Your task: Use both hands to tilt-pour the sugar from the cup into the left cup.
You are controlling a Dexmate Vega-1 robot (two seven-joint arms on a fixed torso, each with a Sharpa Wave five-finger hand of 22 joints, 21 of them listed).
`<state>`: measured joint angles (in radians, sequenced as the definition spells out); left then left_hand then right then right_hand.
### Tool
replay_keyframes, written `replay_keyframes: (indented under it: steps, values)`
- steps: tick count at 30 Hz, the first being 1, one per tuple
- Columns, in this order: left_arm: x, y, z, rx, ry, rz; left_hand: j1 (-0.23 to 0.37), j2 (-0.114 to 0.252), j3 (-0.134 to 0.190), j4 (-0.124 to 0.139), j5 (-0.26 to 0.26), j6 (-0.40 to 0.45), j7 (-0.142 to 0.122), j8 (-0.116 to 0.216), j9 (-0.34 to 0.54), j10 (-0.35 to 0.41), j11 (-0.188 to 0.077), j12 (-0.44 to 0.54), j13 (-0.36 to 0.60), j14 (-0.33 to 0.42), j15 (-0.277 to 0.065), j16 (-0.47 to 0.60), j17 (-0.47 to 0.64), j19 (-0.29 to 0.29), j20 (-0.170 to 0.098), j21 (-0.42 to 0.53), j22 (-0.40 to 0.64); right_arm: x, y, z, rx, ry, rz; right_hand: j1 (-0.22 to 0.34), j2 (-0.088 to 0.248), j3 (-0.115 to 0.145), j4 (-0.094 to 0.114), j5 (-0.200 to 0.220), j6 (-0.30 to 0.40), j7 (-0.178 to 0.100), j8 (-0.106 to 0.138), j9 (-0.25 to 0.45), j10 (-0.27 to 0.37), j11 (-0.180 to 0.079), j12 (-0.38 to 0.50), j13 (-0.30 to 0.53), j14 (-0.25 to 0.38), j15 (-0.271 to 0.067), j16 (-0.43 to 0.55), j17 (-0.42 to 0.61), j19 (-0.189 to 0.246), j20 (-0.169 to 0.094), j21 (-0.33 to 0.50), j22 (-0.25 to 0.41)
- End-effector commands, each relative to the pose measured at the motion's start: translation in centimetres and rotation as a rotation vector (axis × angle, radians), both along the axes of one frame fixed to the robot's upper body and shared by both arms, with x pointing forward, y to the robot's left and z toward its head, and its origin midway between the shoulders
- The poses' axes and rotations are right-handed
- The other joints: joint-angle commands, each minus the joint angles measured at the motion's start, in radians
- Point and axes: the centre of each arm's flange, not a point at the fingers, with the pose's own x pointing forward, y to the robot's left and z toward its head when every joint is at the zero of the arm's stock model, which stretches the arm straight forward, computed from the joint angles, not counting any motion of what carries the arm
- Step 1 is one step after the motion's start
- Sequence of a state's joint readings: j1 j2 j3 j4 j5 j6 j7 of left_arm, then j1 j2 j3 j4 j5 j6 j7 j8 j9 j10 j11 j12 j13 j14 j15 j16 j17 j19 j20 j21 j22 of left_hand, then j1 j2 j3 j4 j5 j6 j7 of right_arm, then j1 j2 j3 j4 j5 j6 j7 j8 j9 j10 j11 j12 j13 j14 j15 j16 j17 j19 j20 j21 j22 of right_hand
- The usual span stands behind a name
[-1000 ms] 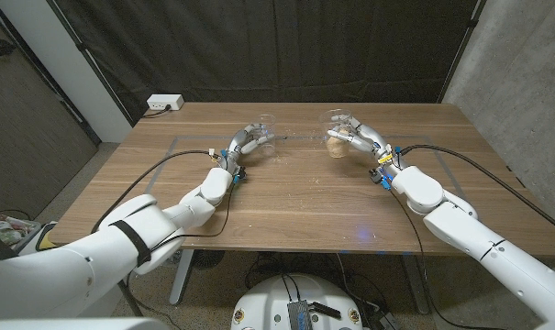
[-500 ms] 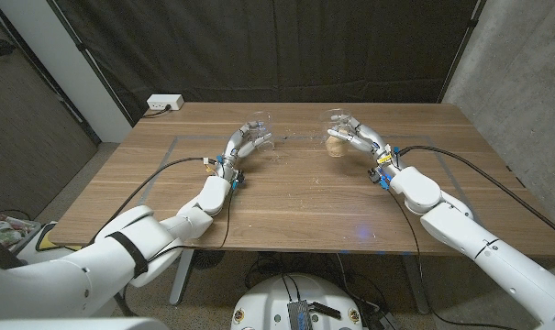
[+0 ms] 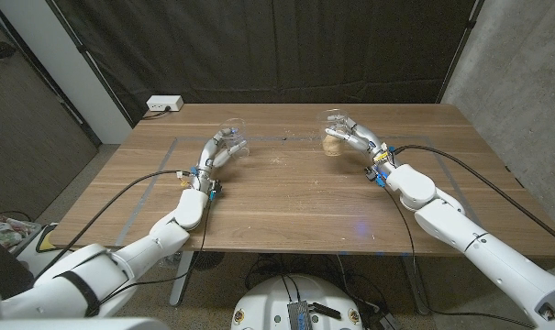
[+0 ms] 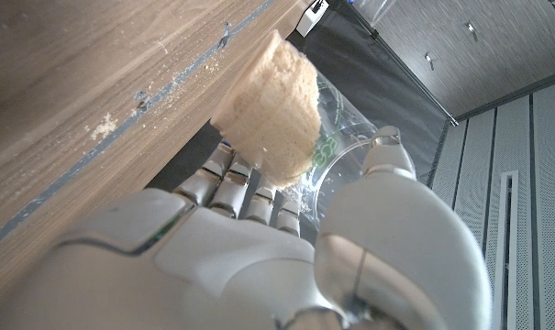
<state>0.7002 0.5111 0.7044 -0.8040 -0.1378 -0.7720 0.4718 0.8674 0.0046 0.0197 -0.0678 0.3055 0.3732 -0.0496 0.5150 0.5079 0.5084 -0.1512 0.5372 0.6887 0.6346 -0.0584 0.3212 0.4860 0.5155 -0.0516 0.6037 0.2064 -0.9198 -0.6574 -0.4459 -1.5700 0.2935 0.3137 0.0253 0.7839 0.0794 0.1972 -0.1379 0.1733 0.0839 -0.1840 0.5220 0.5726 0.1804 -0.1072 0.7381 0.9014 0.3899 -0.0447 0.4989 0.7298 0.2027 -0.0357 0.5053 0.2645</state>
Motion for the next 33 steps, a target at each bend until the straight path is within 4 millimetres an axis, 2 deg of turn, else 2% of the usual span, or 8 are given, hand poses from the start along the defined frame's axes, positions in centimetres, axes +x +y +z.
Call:
replay_keyframes:
  steps: [1,22,33]
  values:
    - [-4.9,-7.5,6.8,-0.045,-0.058,-0.127,0.001,0.012,-0.001,-0.001,-0.008,0.010,0.003,0.012,0.006,0.007,0.005,0.015,0.008,0.014,-0.111,-0.005,0.007,-0.002,-0.064,0.011,0.003,0.8,0.5,0.2,-0.004,0.028,0.020,0.004,0.006,0.006,0.000,0.005,0.004,-0.001,-0.001,0.003,0.011,0.001,-0.003,0.004,0.008,-0.175,-0.002,0.005,0.001,-0.033,0.005,0.002]
    - [-4.6,-8.4,9.1,0.035,-0.025,-0.166,0.007,0.033,0.000,0.002,-0.023,0.014,0.006,0.017,0.016,0.008,0.007,0.030,0.020,0.018,-0.109,-0.014,0.018,-0.008,-0.062,0.016,0.005,1.7,0.5,-0.6,0.038,0.025,0.028,0.004,0.005,0.007,0.000,0.005,0.007,-0.005,-0.004,0.006,0.018,0.001,-0.013,0.003,0.013,-0.176,-0.006,0.009,0.000,-0.035,0.011,0.001]
    - [-3.0,-7.8,9.1,0.005,0.083,-0.241,0.005,0.033,-0.005,0.004,-0.030,0.019,0.007,0.019,0.017,0.012,0.009,0.037,0.024,0.022,-0.107,-0.018,0.022,-0.009,-0.060,0.018,0.004,2.1,0.3,-1.3,0.050,-0.022,-0.027,0.006,0.005,0.009,-0.002,0.006,0.013,-0.005,-0.004,0.007,0.033,-0.001,-0.020,-0.008,0.029,-0.179,-0.006,0.008,0.011,-0.033,0.017,0.000]
